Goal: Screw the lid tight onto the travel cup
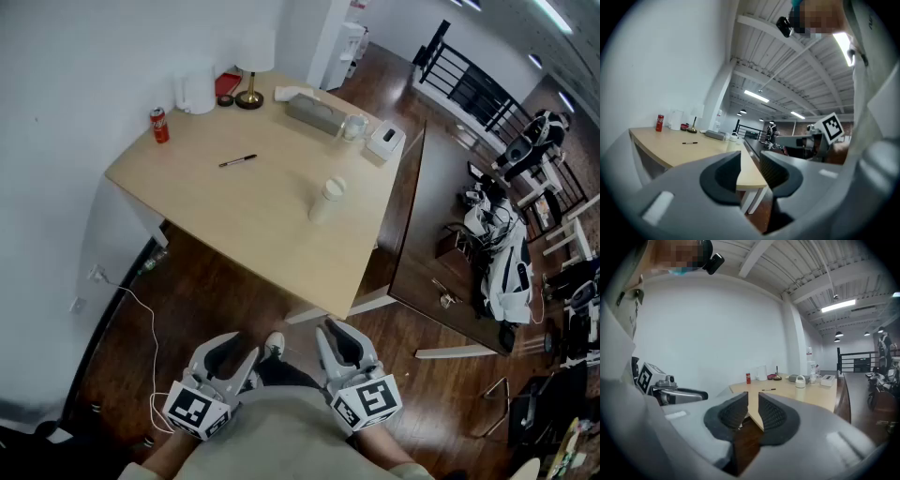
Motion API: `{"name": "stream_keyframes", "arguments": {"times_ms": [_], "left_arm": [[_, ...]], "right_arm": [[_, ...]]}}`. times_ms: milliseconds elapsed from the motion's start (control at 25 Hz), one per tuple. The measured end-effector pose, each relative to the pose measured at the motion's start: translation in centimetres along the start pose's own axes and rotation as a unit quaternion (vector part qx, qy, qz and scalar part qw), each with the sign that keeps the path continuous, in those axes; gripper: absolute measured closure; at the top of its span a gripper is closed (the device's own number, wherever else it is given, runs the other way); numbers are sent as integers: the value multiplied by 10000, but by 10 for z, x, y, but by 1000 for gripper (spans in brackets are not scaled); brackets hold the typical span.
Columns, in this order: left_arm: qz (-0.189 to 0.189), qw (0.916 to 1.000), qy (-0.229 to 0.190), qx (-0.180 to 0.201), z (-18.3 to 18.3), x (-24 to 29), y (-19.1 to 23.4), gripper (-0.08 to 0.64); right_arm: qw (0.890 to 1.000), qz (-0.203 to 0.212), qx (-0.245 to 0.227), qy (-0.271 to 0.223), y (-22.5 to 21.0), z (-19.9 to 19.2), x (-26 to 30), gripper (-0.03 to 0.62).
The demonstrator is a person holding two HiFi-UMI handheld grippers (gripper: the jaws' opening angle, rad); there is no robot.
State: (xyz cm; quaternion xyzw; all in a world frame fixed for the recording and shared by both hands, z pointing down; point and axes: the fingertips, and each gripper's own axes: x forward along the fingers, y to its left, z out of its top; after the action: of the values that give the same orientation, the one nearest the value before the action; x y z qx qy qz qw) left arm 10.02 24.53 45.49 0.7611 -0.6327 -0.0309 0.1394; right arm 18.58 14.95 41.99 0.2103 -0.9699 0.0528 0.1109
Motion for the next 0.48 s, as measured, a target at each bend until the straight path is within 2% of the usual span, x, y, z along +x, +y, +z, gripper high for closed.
{"name": "stream_keyframes", "arguments": {"times_ms": [320,480], "left_arm": [[337,9991,227,81,9,29,43,426],[255,9985,409,258,22,70,65,419]], "right_arm": [[9993,-142,348,-85,-56,-3,57,517],[9980,-356,477,-195,-98,3,85,517]]}}
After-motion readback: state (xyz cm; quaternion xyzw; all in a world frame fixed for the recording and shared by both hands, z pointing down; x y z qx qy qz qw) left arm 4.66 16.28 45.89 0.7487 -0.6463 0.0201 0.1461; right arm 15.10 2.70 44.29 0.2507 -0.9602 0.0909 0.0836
